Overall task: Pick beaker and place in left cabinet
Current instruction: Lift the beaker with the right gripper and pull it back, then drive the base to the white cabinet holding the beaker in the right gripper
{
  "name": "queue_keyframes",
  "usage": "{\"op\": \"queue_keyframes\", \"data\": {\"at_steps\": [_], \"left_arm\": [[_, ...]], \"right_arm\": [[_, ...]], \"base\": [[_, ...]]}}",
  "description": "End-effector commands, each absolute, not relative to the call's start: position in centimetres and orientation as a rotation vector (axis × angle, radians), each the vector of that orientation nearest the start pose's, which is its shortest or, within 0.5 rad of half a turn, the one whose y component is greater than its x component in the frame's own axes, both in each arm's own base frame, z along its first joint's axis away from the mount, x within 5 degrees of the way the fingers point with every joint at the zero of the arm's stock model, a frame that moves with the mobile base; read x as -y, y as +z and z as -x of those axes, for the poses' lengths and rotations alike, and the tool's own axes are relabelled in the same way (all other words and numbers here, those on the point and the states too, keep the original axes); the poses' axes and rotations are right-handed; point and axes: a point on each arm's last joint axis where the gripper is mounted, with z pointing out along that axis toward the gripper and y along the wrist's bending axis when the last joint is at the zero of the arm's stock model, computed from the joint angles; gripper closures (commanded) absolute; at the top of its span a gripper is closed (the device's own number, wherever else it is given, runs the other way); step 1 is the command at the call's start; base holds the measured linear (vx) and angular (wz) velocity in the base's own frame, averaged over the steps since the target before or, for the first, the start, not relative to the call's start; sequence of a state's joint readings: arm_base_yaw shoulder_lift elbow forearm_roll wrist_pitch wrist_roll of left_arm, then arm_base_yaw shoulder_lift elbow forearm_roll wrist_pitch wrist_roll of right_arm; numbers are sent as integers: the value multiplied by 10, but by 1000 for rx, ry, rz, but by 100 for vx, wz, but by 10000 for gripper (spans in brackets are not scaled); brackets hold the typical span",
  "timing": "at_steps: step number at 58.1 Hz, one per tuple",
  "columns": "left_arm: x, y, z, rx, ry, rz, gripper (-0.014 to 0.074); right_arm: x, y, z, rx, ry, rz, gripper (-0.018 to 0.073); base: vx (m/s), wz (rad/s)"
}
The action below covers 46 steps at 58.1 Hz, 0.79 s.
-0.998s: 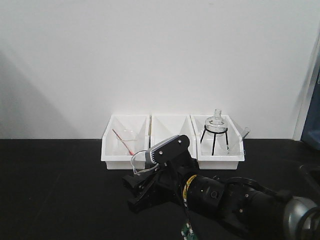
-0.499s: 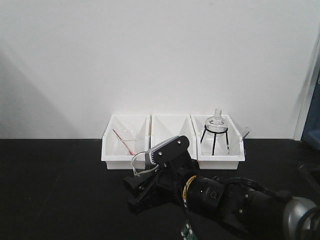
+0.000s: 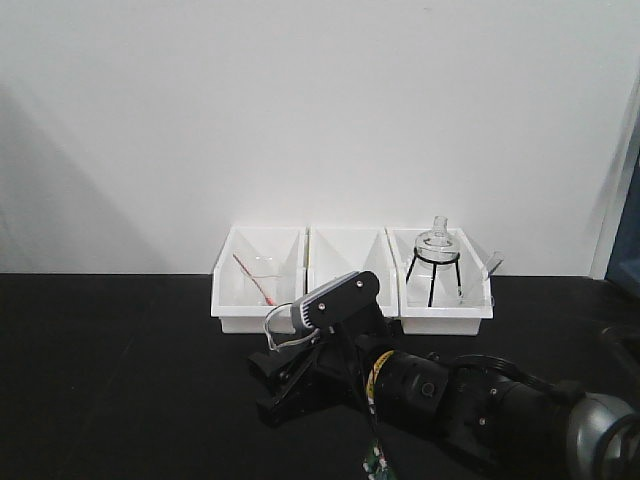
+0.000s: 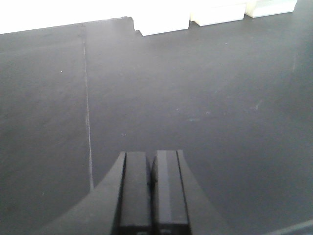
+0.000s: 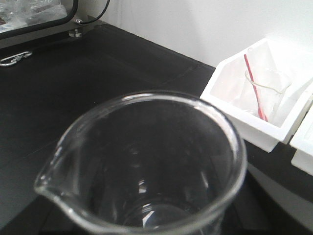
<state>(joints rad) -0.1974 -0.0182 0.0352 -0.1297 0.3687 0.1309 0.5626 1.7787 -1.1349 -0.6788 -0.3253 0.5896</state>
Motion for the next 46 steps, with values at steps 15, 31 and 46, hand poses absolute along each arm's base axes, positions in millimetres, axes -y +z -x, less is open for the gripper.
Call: {"op": "queue_keyframes", "data": {"at_steps": [15, 31, 46], "left_arm": [[14, 184, -52, -1747, -186, -202, 603], [14, 184, -52, -1747, -186, -202, 603], [14, 184, -52, -1747, -186, -202, 603]], "right_arm": [[-231, 287, -331, -1624, 587, 684, 334], [-231, 287, -331, -1624, 587, 684, 334], [-231, 287, -331, -1624, 587, 684, 334]], "base": [[-15, 8], [-24, 13], [-26, 7]]}}
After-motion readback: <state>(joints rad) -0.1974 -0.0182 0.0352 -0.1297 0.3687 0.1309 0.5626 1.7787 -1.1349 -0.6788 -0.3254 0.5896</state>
